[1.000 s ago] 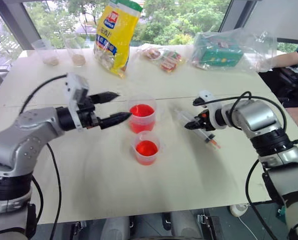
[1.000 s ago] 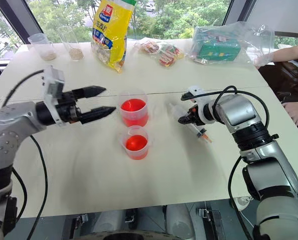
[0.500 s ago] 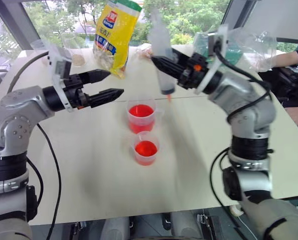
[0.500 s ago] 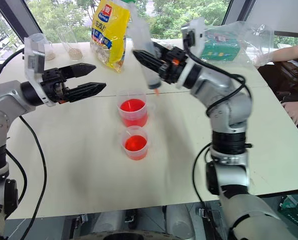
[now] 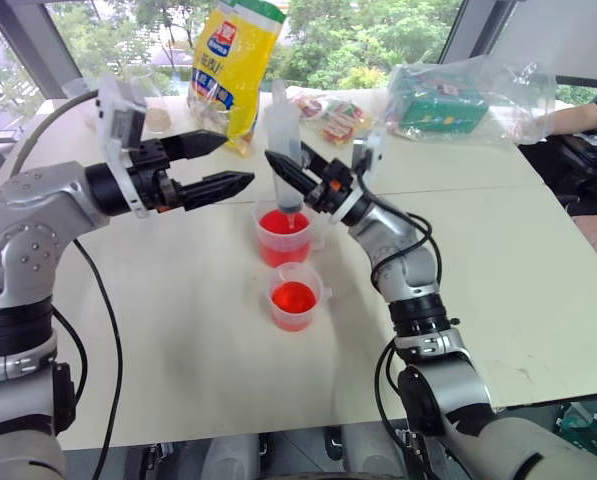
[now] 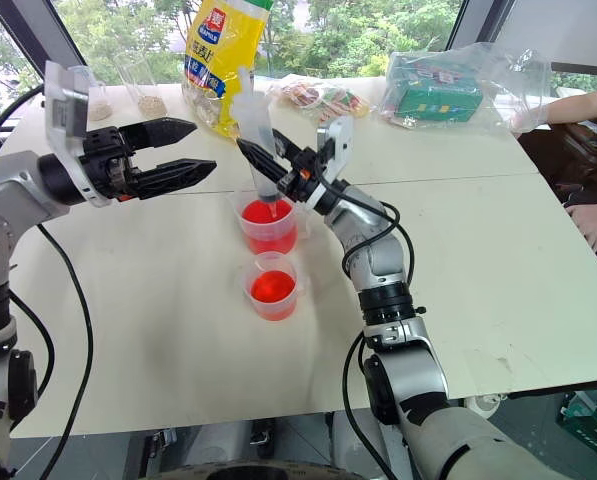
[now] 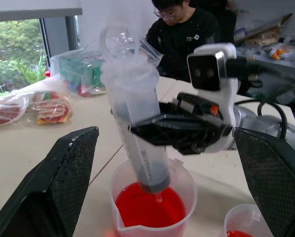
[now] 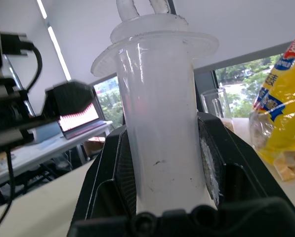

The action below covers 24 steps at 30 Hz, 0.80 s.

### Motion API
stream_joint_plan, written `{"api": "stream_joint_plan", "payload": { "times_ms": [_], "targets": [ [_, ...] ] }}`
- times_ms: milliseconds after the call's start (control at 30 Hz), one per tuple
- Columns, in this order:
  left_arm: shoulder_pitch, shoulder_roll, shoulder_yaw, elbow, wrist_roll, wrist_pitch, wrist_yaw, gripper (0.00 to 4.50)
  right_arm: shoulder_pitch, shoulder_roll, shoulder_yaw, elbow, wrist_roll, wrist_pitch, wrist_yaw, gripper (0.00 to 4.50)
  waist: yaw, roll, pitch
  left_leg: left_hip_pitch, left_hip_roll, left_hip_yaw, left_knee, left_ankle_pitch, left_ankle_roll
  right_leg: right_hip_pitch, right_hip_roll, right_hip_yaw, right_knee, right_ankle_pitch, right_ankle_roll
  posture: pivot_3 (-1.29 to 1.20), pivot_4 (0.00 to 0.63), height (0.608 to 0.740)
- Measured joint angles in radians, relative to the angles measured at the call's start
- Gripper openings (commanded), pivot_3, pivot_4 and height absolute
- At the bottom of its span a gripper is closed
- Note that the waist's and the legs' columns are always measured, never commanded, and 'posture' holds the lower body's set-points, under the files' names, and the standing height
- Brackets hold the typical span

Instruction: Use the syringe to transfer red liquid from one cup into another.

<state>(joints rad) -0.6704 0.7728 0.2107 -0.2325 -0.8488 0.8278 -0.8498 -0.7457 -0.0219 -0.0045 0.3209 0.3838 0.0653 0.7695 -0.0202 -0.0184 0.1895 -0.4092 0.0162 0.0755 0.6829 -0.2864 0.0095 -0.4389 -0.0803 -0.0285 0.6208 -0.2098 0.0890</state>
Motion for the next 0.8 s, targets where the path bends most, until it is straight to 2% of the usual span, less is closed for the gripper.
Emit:
{"api": "stream_joint_plan", "payload": {
  "times_ms": [333, 800],
  "targets": [
    [-0.042, -0.064, -0.043, 0.003, 0.009, 0.003, 0.015, 4.50, 0.060, -0.011, 0.049, 0.025, -0.050, -0.091, 0.039, 1.38, 0.000, 0.000, 0.000, 0.002, 0.000, 0.000, 0.000, 0.000, 0.000, 0.001, 0.000, 0.000, 0.003, 0.000, 0.000, 0.00, 0.150, 0.740],
    [-0.091, -0.158, -0.104, 0.097, 0.063, -0.040, 0.001, 4.50, 0.100, -0.031, 0.081, 0.016, -0.066, -0.077, 0.045, 1.38, 0.001, 0.000, 0.000, 0.003, 0.000, -0.001, 0.001, 0.000, 0.000, 0.000, 0.000, 0.001, 0.008, 0.000, -0.001, 0.00, 0.150, 0.740]
  ]
}}
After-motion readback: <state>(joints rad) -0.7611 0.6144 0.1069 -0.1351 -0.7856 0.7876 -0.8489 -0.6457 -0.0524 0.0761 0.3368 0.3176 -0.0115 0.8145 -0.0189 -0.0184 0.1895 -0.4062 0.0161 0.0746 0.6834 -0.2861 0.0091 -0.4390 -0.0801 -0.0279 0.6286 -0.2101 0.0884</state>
